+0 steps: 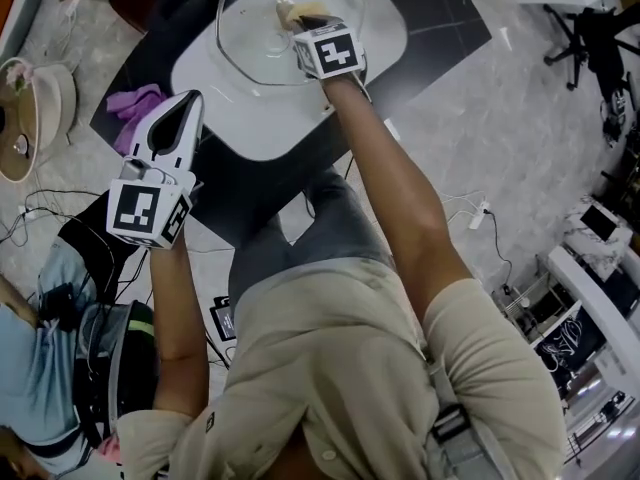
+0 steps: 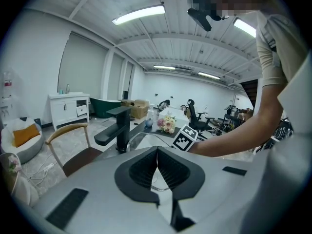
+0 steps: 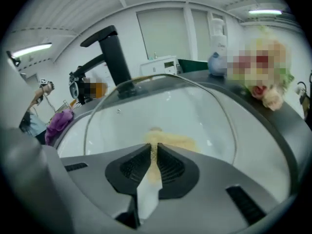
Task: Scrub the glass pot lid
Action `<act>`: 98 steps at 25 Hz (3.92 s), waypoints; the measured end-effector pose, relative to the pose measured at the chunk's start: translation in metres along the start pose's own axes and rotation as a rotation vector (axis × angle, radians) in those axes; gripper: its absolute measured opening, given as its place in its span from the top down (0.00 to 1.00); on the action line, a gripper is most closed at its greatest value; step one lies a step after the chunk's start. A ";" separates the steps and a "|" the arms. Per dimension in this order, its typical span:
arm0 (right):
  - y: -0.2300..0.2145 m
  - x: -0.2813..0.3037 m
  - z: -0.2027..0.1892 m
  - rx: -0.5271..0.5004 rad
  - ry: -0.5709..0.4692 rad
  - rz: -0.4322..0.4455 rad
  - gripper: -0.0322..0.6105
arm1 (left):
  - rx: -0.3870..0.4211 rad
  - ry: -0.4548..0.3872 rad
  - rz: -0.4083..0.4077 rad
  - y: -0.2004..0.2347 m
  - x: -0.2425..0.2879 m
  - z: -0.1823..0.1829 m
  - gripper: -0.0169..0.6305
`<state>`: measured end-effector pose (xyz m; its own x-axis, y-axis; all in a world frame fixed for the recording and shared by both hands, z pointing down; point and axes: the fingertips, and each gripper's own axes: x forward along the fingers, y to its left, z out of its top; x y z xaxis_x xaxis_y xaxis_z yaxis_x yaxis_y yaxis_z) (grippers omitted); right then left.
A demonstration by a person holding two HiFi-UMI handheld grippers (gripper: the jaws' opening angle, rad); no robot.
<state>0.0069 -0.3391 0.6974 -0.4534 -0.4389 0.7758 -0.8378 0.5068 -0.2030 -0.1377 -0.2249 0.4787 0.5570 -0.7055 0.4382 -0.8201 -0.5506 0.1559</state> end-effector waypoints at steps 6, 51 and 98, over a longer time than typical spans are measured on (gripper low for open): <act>-0.070 -0.021 -0.015 0.224 0.015 -0.078 0.88 | -0.001 0.004 -0.006 -0.004 0.001 -0.004 0.95; 0.012 0.012 -0.056 -0.028 0.344 0.141 0.88 | 0.004 -0.022 -0.020 -0.009 -0.009 0.007 0.95; 0.130 -0.540 0.100 -0.290 -0.699 -0.011 0.89 | 0.278 -0.279 0.034 -0.113 -0.187 0.170 0.95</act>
<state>0.1127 -0.1102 0.1923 -0.6135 -0.7646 0.1974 -0.7738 0.6319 0.0426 -0.1269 -0.1059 0.2286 0.5757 -0.7986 0.1755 -0.7933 -0.5975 -0.1166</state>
